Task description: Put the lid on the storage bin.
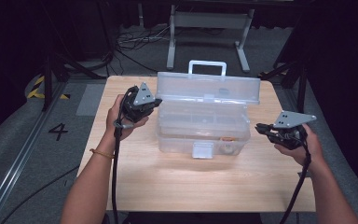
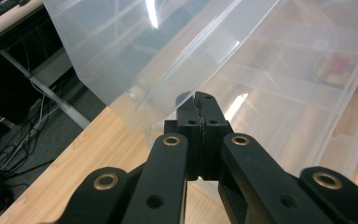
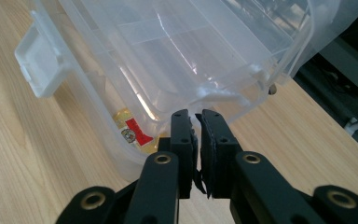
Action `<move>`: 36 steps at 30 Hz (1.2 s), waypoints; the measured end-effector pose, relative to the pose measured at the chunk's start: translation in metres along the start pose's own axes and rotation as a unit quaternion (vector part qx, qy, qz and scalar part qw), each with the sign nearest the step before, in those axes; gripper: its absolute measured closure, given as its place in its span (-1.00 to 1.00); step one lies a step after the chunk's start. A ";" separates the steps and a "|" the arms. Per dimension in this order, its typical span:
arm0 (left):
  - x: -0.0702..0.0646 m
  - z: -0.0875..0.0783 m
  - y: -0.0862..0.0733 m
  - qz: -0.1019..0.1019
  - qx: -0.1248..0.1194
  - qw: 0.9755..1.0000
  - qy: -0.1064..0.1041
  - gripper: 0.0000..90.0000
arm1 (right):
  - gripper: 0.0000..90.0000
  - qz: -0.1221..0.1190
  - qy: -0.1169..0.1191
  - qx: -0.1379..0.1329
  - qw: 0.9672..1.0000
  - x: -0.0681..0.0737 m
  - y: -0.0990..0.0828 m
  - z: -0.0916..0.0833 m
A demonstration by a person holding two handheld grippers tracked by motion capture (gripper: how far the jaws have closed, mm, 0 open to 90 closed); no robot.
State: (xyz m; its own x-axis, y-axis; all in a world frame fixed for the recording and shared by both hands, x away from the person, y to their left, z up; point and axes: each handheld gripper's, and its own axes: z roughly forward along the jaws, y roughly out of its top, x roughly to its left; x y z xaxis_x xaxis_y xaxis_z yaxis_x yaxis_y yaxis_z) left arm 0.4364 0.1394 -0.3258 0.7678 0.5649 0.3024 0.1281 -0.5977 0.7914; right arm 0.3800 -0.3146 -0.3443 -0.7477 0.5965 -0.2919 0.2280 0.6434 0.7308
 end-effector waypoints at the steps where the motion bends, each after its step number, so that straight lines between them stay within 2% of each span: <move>1: -0.001 0.000 -0.001 0.002 0.002 1.000 -0.002 1.00 | 0.87 0.005 0.002 -0.001 1.000 0.000 -0.002 0.000; 8: -0.009 -0.002 -0.012 0.003 0.007 1.000 -0.016 1.00 | 0.86 0.019 0.008 -0.003 1.000 0.001 -0.013 0.002; 11: -0.011 -0.005 -0.015 -0.009 0.000 0.999 -0.031 1.00 | 0.86 0.022 0.012 -0.003 1.000 0.003 -0.015 0.003; 15: -0.013 -0.008 -0.019 -0.016 -0.006 0.999 -0.037 1.00 | 0.86 0.025 0.015 -0.007 1.000 0.004 -0.017 0.004; 20: -0.018 -0.009 -0.024 -0.021 -0.009 0.999 -0.036 1.00 | 0.86 0.032 0.015 -0.012 0.999 0.004 -0.019 0.005; 36: -0.031 -0.008 -0.040 -0.017 0.014 0.999 -0.036 1.00 | 0.84 0.034 0.018 -0.010 0.999 0.009 -0.027 0.007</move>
State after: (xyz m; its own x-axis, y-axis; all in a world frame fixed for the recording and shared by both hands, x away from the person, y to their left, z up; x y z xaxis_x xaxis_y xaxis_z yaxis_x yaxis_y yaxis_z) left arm 0.4028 0.1507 -0.3629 0.8061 0.5434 0.2346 0.1723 -0.5947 0.7853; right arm 0.3718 -0.3234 -0.3707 -0.7526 0.6212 -0.2185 0.2670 0.5911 0.7611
